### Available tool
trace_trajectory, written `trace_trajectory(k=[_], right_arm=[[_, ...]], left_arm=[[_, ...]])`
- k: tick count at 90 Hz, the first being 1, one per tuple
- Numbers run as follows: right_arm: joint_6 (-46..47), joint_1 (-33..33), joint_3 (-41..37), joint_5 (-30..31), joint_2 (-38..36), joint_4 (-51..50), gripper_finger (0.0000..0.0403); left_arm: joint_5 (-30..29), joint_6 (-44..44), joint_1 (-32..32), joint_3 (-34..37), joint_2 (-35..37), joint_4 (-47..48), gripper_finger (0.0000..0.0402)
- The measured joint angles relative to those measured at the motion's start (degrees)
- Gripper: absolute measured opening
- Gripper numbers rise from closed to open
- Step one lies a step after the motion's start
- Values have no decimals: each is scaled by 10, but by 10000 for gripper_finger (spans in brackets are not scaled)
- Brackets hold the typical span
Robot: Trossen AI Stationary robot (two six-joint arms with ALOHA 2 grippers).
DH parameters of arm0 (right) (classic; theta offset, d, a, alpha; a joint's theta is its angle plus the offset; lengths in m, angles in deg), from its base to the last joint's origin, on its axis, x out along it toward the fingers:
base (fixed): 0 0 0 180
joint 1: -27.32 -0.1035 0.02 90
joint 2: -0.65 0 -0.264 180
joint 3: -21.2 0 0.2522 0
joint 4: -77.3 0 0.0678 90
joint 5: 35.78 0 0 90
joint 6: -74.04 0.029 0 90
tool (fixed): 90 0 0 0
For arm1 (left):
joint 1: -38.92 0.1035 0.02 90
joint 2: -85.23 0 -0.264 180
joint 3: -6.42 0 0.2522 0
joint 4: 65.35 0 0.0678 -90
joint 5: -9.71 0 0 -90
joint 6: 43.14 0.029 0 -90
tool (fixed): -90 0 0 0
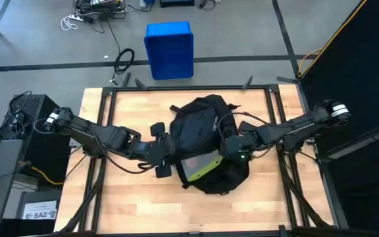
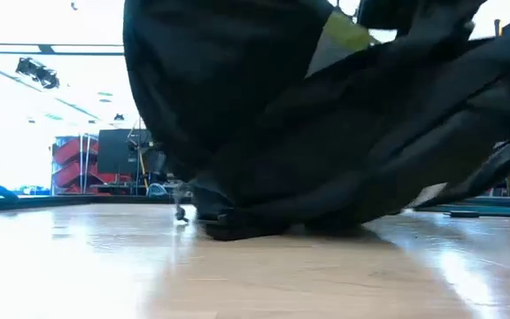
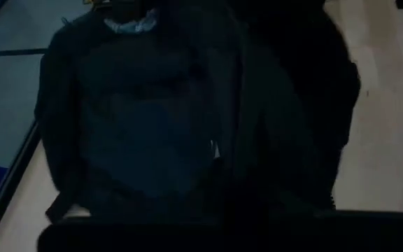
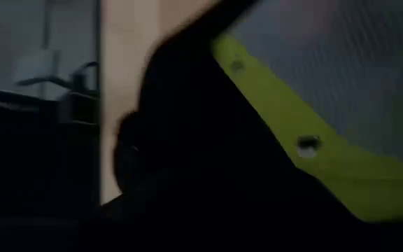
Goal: Unpack backpack
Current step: Put the zip lock bag into the backpack
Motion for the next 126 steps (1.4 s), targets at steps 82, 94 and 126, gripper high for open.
trace_trajectory(k=[82,94,126], right_arm=[[-365,-117,-1,53,176,597,158],[-329,-137,-1,172,154,493,152],[-181,-208,-1,481,136,238,112]], left_arm=[[-55,-42,-1,47,0,83,0],[-55,-42,-6,63,0,73,0],[-55,-26,-9,86,0,20,0]])
